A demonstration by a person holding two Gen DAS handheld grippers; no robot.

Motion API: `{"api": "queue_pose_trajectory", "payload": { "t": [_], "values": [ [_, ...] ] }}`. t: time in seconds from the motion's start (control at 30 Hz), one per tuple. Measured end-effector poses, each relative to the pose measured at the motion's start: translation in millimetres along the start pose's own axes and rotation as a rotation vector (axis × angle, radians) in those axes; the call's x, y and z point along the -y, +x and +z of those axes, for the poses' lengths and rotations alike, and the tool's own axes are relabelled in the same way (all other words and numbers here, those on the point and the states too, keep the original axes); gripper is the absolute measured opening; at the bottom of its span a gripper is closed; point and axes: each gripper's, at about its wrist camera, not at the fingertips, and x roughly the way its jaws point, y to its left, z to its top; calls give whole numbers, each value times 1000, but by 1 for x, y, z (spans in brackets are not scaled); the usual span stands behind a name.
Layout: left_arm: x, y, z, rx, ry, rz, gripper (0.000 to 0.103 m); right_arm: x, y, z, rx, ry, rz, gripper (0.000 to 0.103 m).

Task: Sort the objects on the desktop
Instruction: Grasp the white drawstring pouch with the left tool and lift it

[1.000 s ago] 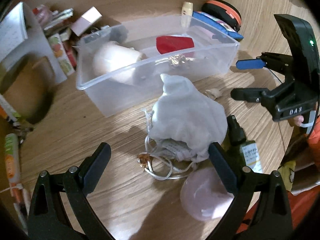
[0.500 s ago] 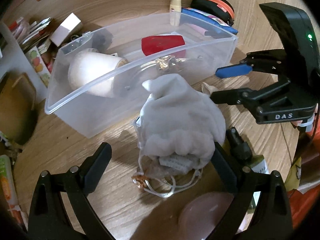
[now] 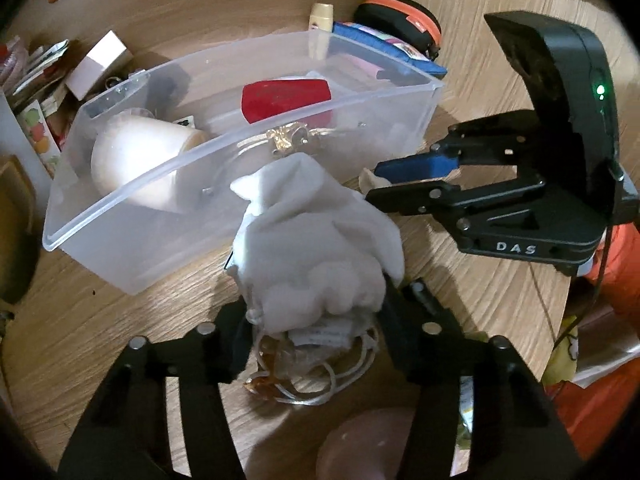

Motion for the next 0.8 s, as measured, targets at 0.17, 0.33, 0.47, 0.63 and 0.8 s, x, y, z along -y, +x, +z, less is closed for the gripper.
{"api": "queue_pose_trajectory", "payload": {
  "t": [0.17,0.33,0.47,0.63,0.8],
  "values": [
    [-5,-6,-2,23,-38,-36,41,3,-3,0,6,33,-2,17],
    [-10,-23,-5,67,-67,-20,34,11,-9,-3,8,70,-2,17],
    [-10,-36,-3,100,-64,5,33,14,-17,-4,21,93,-5,17],
    [-11,-56,0,156,-71,18,31,14,-31,-2,50,105,1,17],
    [-11,-73,4,195,-85,32,30,12,-47,0,90,107,-6,17]
  ]
}}
